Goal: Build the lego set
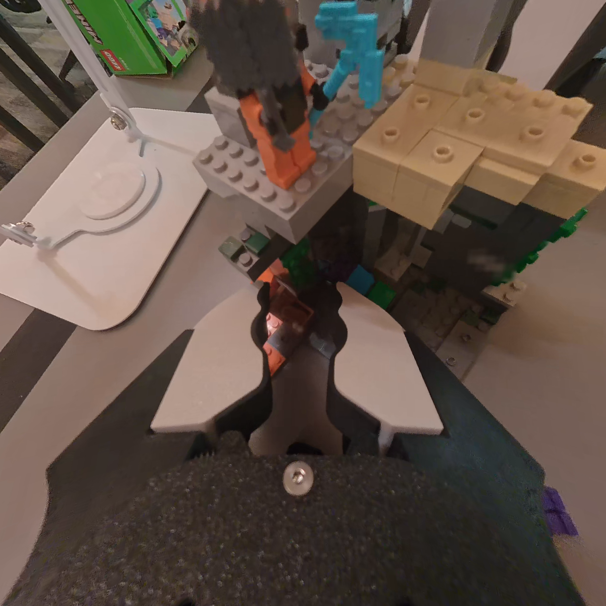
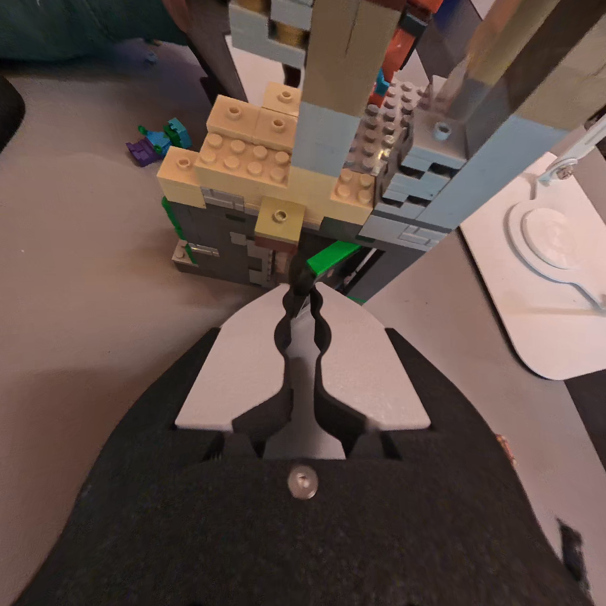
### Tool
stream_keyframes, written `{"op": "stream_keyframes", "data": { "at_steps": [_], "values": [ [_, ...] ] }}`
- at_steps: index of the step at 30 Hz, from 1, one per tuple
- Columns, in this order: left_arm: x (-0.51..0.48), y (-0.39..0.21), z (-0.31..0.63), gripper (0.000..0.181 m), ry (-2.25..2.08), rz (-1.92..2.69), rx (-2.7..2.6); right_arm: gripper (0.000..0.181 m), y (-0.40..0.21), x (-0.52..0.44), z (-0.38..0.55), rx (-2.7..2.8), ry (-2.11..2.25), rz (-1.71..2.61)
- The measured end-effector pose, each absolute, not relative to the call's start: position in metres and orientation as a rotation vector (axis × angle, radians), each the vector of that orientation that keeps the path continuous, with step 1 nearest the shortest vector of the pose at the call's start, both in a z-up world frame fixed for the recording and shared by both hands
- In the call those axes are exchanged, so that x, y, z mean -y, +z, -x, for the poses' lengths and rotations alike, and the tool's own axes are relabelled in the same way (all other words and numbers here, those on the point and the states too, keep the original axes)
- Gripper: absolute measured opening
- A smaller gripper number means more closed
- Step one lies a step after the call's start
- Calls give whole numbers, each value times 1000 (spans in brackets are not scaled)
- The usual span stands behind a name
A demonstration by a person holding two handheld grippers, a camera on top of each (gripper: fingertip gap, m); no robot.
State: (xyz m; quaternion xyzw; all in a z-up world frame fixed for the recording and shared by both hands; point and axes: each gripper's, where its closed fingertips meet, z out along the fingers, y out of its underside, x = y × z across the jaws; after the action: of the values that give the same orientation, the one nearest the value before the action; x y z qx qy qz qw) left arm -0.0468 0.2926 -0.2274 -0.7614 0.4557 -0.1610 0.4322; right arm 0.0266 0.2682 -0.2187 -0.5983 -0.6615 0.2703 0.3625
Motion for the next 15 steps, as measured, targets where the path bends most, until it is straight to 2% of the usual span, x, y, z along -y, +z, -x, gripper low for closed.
{"op": "stream_keyframes", "data": {
  "at_steps": [6,15],
  "values": [
    [-287,-220,52,36,-400,1894,-1145,10,-219,-291,-40,1625,641,1607],
    [-304,-221,47,47,-423,1861,-1189,10,-219,-313,-39,1533,550,1640]
  ]
}}
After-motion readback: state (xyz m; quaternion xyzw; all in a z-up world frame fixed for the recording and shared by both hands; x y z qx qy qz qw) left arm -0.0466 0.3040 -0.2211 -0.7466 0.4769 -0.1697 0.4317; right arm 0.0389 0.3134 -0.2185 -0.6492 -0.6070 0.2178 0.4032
